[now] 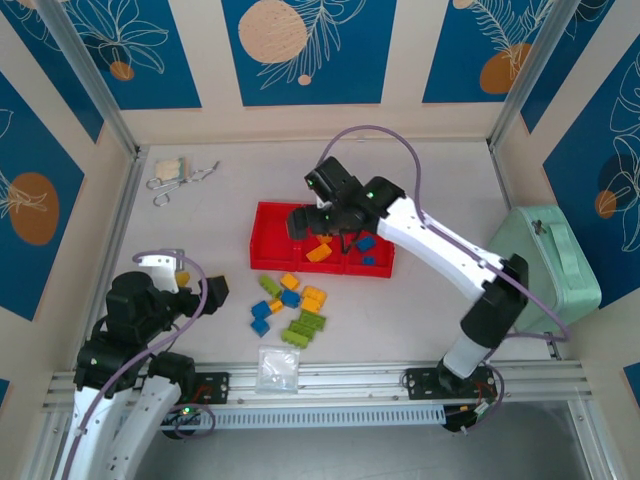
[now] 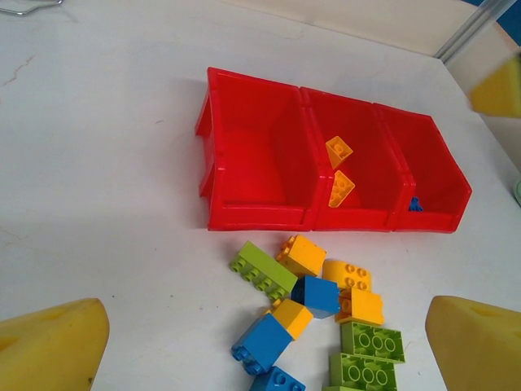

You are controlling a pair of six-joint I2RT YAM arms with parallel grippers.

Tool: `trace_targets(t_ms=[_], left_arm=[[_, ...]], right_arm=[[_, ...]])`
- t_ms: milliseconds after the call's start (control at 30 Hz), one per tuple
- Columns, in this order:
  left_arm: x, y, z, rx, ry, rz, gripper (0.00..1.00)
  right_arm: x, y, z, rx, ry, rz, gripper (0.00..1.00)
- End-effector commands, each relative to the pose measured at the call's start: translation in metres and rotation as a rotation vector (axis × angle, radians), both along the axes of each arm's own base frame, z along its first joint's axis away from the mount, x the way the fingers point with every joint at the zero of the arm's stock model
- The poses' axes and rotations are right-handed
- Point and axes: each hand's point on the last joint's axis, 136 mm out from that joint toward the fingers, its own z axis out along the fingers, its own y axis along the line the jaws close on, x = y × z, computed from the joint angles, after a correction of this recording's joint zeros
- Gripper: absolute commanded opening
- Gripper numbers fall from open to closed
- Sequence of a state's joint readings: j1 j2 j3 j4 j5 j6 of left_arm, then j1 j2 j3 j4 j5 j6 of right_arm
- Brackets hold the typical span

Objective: Sort the legos into containers by color
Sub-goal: Place the lego in the container, then pick up the lego from the bottom-center of the table.

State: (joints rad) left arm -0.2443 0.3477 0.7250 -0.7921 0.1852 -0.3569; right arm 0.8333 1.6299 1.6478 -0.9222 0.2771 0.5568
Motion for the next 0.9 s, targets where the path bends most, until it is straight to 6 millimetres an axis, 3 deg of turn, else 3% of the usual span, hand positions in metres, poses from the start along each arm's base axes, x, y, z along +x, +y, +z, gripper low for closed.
trace_targets(t_ms=[0,167,267,433,533,633,767,867], left_arm=[[-0.002,-0.010,0.004,0.001,-0.034,-0.064,0.99],[-0.004,-0.016,0.001,0.004,-0.020,-0.096,0.99],[-0.004,-0.017,0.000,0.007,-0.017,-0.100,0.99],[-0.005,-0.019,-0.001,0.011,-0.010,-0.115,0.99],[-0.005,-0.019,-0.002,0.014,-0.008,-0.111,0.99],[-0.004,-0.017,-0.003,0.018,-0.003,-0.103,0.99],[-0.004,-0.015,-0.002,0.022,-0.003,-0.092,0.99],[-0.004,-0.014,-0.002,0.024,-0.008,-0.085,0.99]], right_arm=[[-0.040,-0.017,-0.027,-0.094,0.105,0.021,0.92],[-0.089,-0.021,-0.065,-0.079,0.222,-0.021,0.92],[-0.108,-0.018,-0.091,-0.084,0.278,-0.030,0.92],[-0.129,-0.007,-0.125,-0.141,0.327,0.048,0.92],[-0.134,0.001,-0.134,-0.170,0.351,0.046,0.92],[-0.137,0.001,-0.142,-0.223,0.395,-0.066,0.92],[-0.157,-0.019,-0.152,-0.346,0.504,-0.380,0.92],[-0.170,-0.010,-0.147,-0.333,0.466,-0.490,0.93]])
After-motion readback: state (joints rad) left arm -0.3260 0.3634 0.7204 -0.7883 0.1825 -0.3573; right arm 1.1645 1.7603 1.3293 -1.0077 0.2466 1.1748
